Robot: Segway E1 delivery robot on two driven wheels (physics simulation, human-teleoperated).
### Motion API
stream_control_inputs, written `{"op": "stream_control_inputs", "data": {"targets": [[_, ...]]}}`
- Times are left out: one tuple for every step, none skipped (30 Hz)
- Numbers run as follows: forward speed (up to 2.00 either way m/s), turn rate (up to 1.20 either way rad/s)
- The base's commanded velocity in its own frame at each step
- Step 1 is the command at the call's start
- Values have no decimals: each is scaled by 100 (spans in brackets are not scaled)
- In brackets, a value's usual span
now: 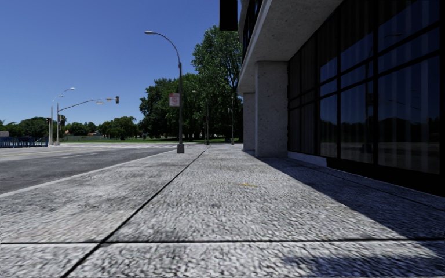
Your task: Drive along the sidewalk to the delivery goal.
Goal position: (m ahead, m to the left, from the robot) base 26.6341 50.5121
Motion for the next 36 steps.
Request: {"op": "stream_control_inputs", "data": {"targets": [[200, 7], [200, 0], [200, 0], [200, 0], [200, 0], [200, 0], [200, 0], [200, 0], [200, 0], [200, 0], [200, 0], [200, 0], [200, 0], [200, 0], [200, 0], [200, 0], [200, 0], [200, 0], [200, 0], [200, 0], [200, 0], [200, 0], [200, 0], [200, 0], [200, 0], [200, 0], [200, 0], [200, 0], [200, 0], [200, 0], [200, 0], [200, 0], [200, 0], [200, 0], [200, 0], [200, 0]]}}
